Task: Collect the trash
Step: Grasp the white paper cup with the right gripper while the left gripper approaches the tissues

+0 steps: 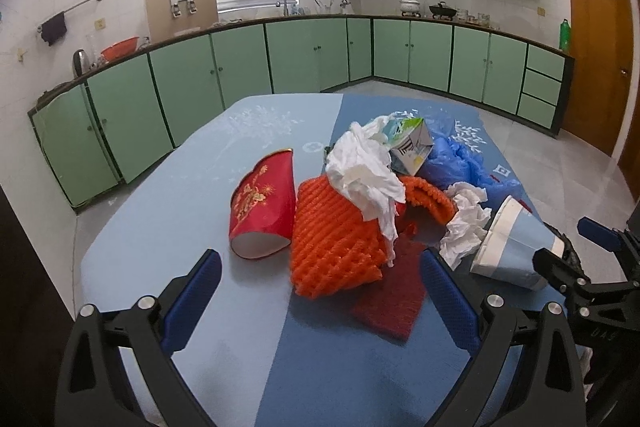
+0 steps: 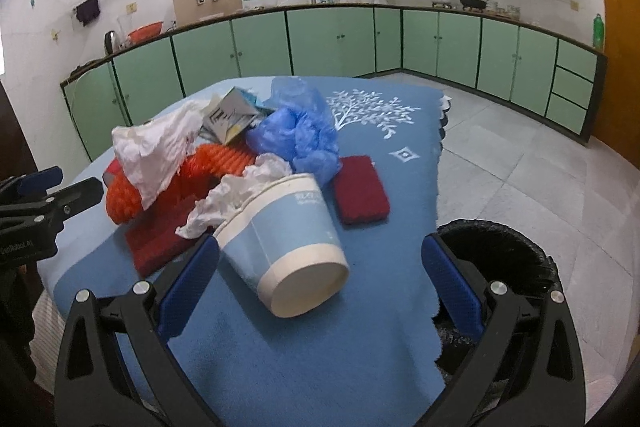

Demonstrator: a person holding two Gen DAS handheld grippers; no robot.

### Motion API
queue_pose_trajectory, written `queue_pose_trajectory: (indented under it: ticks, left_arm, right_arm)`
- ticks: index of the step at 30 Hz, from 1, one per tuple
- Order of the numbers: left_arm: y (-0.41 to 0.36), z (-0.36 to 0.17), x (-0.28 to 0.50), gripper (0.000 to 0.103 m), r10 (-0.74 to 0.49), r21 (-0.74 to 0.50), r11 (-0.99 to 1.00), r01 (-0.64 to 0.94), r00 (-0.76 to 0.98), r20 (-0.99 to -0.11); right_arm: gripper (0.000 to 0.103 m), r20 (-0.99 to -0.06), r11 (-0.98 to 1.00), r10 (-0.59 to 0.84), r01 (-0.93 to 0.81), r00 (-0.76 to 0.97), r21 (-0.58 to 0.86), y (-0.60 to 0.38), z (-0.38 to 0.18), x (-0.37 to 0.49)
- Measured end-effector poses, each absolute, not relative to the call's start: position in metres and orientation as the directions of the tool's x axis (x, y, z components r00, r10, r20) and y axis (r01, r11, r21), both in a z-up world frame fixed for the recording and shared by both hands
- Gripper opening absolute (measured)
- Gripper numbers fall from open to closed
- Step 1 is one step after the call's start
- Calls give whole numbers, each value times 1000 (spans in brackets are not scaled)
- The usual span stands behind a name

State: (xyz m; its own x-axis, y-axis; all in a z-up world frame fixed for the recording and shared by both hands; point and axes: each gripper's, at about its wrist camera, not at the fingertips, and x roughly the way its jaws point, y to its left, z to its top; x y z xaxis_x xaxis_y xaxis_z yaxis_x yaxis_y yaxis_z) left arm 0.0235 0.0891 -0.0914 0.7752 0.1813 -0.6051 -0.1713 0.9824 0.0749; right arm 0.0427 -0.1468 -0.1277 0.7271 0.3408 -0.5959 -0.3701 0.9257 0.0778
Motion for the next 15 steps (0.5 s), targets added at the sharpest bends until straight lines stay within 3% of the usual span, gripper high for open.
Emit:
queue_pose_trajectory:
  ticks: [7, 15]
  left_arm:
    - [90, -104, 31, 97, 177, 74, 983, -167, 762, -624]
    - [101, -108, 34, 97, 194, 66, 978, -198, 747, -636]
  right_arm:
    - [96, -617, 922, 342, -378, 708, 78, -144, -139, 53]
    - [77, -638, 884, 424, -447, 642, 137, -136, -149, 59]
